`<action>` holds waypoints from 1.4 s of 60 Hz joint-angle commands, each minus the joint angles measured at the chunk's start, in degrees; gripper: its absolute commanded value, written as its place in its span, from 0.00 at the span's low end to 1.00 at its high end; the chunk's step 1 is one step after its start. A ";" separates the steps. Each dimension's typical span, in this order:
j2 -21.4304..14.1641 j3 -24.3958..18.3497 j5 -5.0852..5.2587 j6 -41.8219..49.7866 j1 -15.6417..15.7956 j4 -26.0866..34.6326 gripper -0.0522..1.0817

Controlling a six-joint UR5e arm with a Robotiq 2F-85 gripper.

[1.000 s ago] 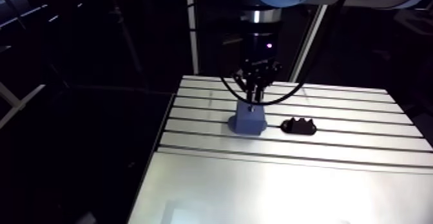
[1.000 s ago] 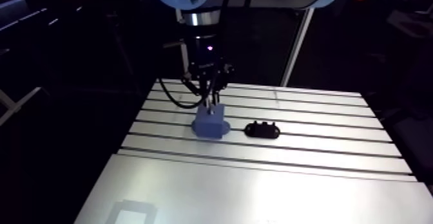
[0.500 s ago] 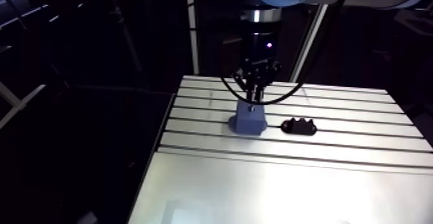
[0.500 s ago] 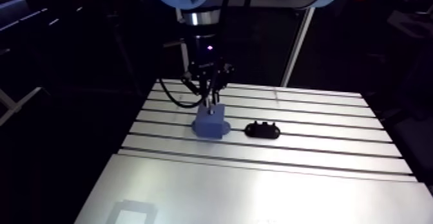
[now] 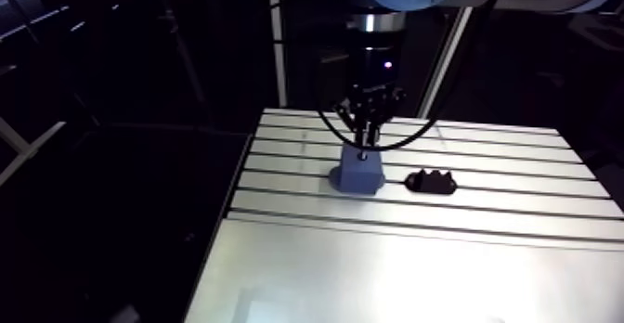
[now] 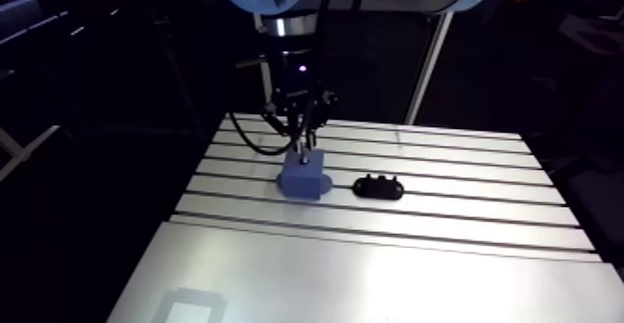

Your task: Pick up the M10 bolt and insert it into the hex recess until seated.

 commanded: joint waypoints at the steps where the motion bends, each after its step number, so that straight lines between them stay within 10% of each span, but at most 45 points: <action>1: 0.20 0.00 0.02 -0.07 0.00 -0.32 0.74; 84: -0.05 0.00 0.28 -0.16 0.00 -0.07 0.75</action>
